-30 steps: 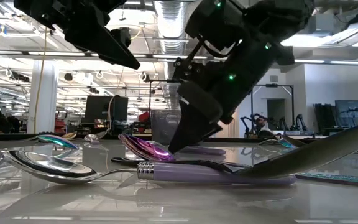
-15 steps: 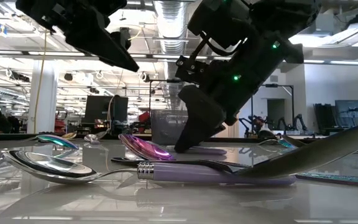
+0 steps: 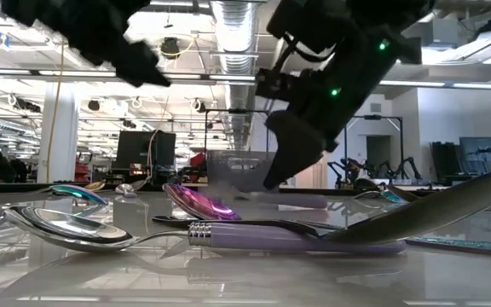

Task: Sort silverware by color (type)
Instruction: Put the purple spoon into the transparent bin

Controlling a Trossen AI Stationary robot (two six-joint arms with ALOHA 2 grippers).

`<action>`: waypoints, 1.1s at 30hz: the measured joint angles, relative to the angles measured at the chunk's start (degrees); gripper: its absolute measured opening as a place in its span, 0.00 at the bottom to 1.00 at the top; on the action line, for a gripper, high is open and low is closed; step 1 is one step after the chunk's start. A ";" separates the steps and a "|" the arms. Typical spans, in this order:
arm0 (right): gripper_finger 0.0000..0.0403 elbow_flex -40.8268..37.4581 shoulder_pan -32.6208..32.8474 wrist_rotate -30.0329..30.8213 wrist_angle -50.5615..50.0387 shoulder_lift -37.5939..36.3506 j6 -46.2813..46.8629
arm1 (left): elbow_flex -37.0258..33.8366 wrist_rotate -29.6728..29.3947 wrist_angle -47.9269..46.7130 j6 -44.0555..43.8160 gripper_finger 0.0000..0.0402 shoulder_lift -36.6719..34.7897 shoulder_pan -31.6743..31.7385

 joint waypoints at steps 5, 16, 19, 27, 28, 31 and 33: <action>0.04 0.10 0.75 1.12 -2.03 -4.17 -1.54 | -9.95 -0.20 15.74 -5.78 0.49 -2.18 0.73; 0.10 -2.67 -0.91 -2.31 2.32 -8.98 -4.56 | -15.64 -0.11 27.28 -8.40 0.49 -3.12 0.78; 0.15 -2.60 -1.85 -8.30 7.41 -6.18 -7.43 | -15.61 -0.16 28.25 -7.84 0.49 -3.40 0.81; 0.40 -2.52 -5.19 -12.03 12.20 -1.59 -14.16 | -15.57 -0.49 28.28 -7.74 0.49 -3.40 0.94; 0.44 -2.54 -5.68 -12.02 12.40 -1.60 -14.47 | -15.57 -0.49 28.20 -7.78 0.49 -3.40 0.94; 0.55 -2.54 -6.76 -14.34 12.96 -1.50 -15.53 | -15.57 -0.76 28.04 -7.69 0.49 -3.40 0.94; 0.61 -2.54 -7.58 -16.44 13.01 -1.50 -15.70 | -15.57 -1.44 28.05 -7.30 0.49 -3.40 0.97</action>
